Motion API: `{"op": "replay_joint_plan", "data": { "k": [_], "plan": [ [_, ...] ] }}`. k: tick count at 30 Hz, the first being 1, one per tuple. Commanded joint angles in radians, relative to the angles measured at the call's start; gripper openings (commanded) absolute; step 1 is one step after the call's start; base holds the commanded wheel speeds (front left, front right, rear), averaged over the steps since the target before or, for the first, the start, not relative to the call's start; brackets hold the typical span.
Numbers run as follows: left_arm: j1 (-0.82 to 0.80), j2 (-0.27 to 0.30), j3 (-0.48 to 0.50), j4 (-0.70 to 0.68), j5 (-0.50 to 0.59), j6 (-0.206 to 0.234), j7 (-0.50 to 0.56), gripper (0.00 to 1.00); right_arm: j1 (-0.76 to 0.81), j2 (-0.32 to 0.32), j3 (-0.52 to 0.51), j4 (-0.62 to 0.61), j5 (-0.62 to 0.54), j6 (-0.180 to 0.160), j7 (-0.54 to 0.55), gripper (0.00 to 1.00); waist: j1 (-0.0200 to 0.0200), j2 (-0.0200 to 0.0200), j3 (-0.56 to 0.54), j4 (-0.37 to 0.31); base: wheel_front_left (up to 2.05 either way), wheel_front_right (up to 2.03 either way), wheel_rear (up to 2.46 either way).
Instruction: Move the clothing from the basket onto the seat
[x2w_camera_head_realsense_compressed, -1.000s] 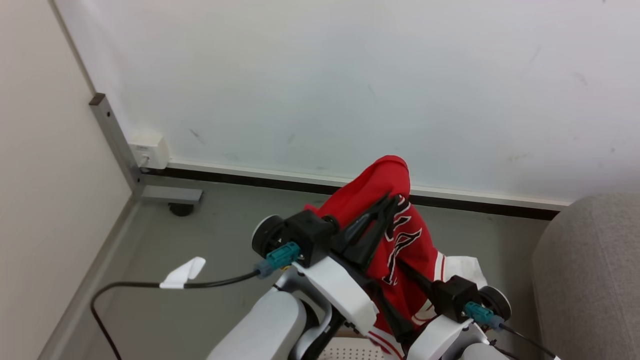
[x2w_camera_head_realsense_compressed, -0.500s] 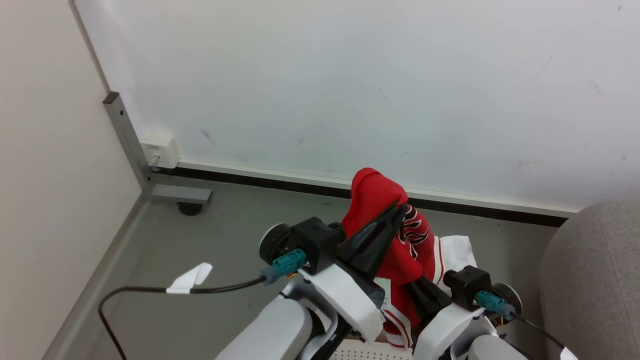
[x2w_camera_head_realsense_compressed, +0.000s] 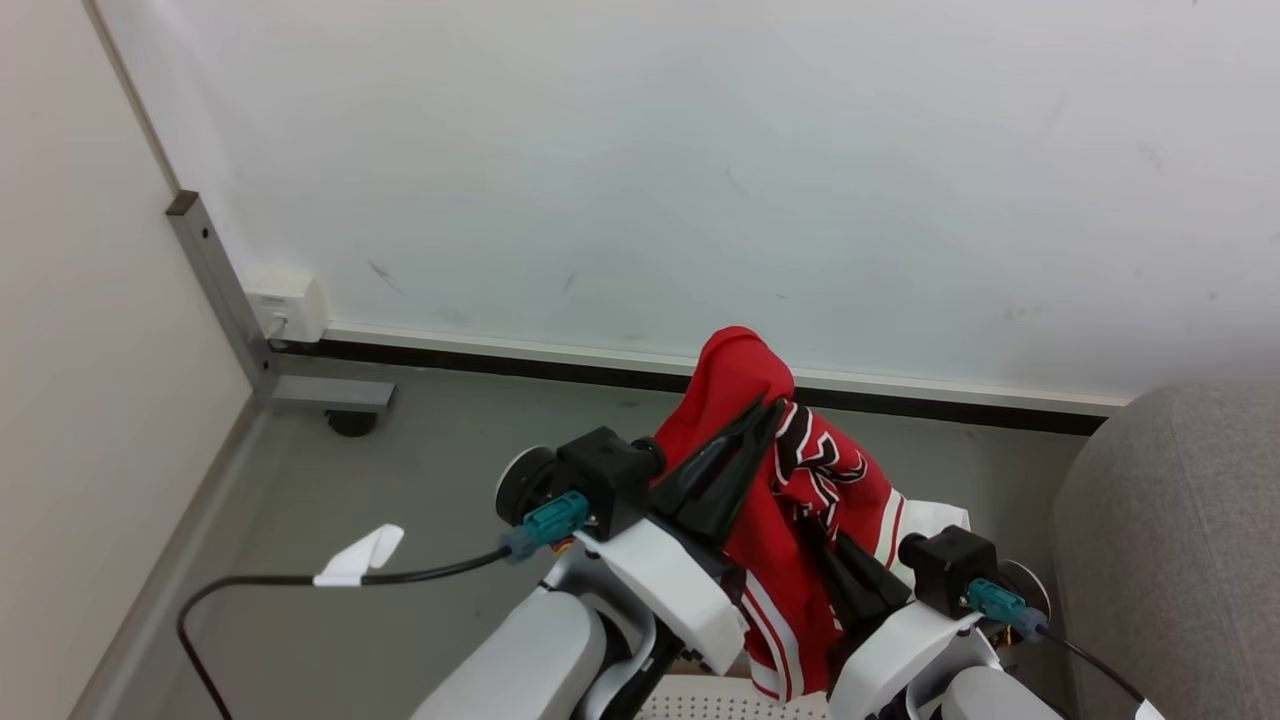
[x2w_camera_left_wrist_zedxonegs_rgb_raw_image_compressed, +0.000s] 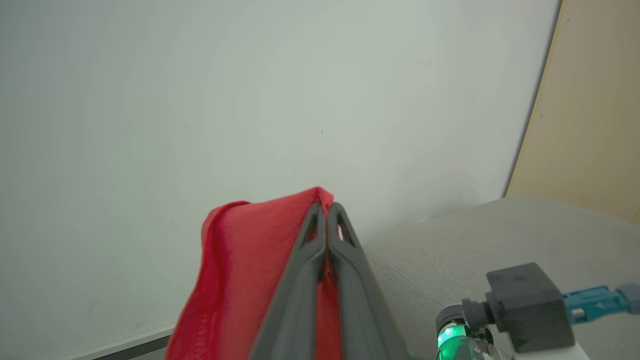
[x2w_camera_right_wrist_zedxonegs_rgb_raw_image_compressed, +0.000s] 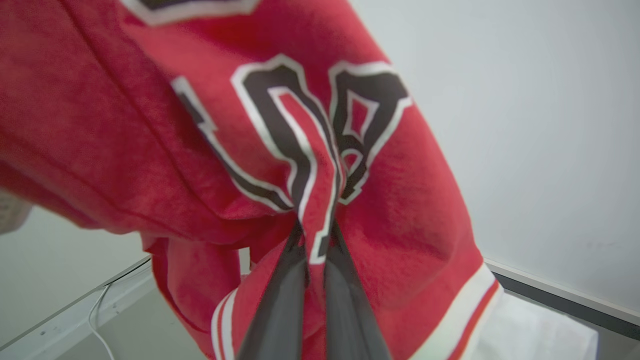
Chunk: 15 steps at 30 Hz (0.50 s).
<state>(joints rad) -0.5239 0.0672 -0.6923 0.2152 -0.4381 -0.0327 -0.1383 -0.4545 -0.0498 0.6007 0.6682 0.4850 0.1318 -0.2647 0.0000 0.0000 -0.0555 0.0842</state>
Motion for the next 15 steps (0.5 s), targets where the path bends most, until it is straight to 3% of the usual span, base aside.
{"op": "replay_joint_plan", "data": {
  "k": [1,5,6,7,8,15],
  "plan": [
    [-0.001,0.007,0.002,0.003,-0.002,0.004,-0.004,0.0,0.008,-0.001,-0.006,-0.009,-0.007,-0.002,0.001,0.0,0.0,0.0,0.003,-0.005,0.0,0.0,0.0],
    [0.0,0.01,0.004,0.012,-0.009,0.006,-0.006,0.0,0.014,-0.001,-0.018,-0.024,-0.01,-0.002,0.001,0.0,0.0,0.0,0.006,-0.018,0.0,0.0,0.0],
    [0.001,0.01,0.005,0.014,-0.012,0.007,-0.004,0.32,0.016,-0.002,-0.024,-0.03,-0.013,-0.002,0.001,0.0,0.0,0.0,0.007,-0.021,0.0,0.0,0.0],
    [0.001,0.012,0.007,0.015,-0.011,0.009,-0.006,0.84,0.019,-0.002,-0.032,-0.037,-0.013,-0.002,0.001,0.0,0.0,0.0,0.008,-0.026,0.0,0.0,0.0],
    [0.002,0.013,0.007,0.015,-0.011,0.009,-0.008,1.0,0.021,-0.001,-0.041,-0.044,-0.012,-0.002,0.001,0.0,0.0,0.0,0.008,-0.03,0.0,0.0,0.0],
    [0.023,0.032,0.001,0.015,-0.009,0.011,-0.023,1.0,0.044,-0.002,-0.114,-0.092,-0.045,-0.002,0.0,0.0,0.0,0.0,0.009,-0.076,0.0,0.0,0.0]
  ]
}}
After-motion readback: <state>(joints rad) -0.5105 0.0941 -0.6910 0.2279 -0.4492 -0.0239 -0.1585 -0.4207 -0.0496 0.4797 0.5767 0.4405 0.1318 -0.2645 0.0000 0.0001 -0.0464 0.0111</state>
